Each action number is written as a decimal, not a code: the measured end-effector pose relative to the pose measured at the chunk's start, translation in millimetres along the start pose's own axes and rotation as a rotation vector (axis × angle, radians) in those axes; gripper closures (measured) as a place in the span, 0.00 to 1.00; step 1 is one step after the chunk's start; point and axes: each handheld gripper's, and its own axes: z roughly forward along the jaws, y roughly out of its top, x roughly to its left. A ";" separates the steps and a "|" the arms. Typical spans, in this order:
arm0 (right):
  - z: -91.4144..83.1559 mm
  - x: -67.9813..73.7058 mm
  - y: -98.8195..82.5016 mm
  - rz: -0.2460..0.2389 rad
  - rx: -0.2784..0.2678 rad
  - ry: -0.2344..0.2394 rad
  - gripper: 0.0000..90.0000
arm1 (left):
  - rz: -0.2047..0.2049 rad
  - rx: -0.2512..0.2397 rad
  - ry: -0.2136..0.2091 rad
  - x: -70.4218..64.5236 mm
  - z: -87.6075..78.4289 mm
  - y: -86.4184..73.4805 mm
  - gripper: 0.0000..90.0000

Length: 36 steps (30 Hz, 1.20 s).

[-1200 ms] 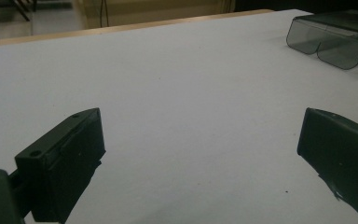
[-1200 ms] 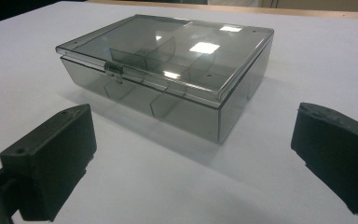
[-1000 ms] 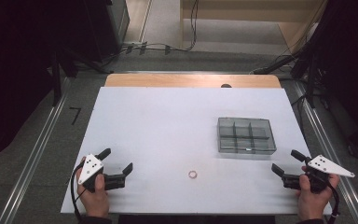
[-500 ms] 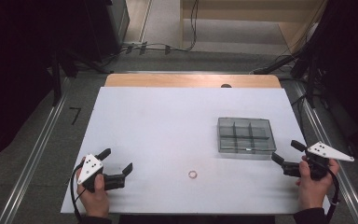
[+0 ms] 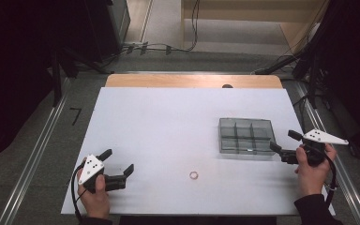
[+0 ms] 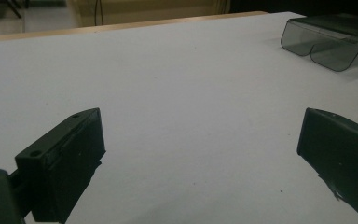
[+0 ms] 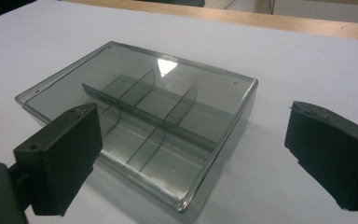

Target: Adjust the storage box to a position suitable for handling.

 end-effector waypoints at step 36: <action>46.7 -56.9 1.8 0.078 0.078 -0.016 0.74 | -0.014 -0.021 -0.015 1.2 -0.8 -0.8 0.00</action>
